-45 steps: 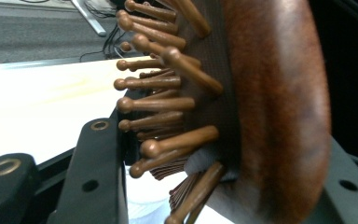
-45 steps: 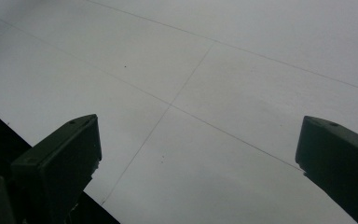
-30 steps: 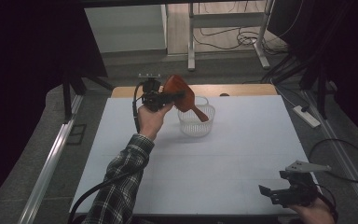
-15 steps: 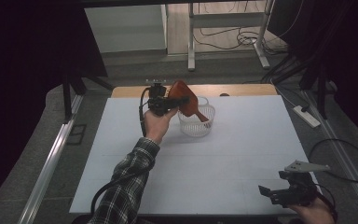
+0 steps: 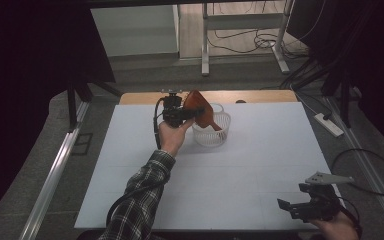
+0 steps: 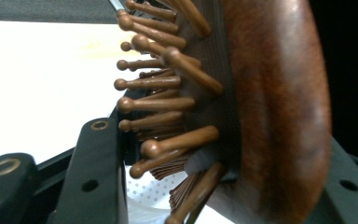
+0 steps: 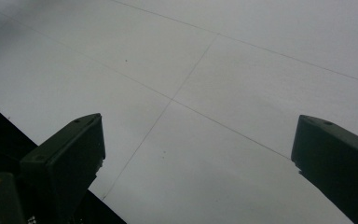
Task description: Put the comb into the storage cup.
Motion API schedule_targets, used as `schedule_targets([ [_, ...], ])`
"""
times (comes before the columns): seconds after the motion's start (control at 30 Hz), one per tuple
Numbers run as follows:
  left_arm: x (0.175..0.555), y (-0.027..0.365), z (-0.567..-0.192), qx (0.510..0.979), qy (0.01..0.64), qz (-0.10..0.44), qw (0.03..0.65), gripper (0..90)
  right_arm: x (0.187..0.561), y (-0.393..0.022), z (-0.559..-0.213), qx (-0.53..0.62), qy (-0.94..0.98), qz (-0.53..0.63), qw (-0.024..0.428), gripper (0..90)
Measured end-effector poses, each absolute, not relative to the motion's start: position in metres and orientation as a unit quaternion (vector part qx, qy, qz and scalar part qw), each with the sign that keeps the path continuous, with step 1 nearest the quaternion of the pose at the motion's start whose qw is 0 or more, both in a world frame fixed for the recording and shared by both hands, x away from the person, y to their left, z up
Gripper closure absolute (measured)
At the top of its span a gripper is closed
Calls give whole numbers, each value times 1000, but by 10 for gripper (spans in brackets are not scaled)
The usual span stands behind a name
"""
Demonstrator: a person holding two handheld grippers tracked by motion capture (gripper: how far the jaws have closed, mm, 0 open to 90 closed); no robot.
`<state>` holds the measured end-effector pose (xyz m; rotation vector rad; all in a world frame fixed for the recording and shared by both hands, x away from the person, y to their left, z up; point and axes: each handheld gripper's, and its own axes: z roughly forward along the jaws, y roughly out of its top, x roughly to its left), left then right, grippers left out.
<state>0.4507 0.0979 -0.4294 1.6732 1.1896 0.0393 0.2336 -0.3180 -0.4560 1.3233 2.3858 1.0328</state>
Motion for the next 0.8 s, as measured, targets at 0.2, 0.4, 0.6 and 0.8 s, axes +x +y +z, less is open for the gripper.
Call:
schedule_targets([
  [0.2, 451, 98, -433, 695, 501, 15, 516, 514, 234, -318, -456, 451, 813, 351, 111, 28],
  [0.4, 452, 99, -434, 692, 503, 16, 517, 514, 234, -318, -456, 451, 813, 351, 111, 30],
  [0.6, 452, 100, -436, 688, 506, 14, 520, 513, 234, -318, -456, 451, 813, 351, 111, 31],
  [0.8, 452, 103, -440, 681, 511, 9, 524, 509, 234, -318, -456, 453, 813, 348, 110, 36],
])
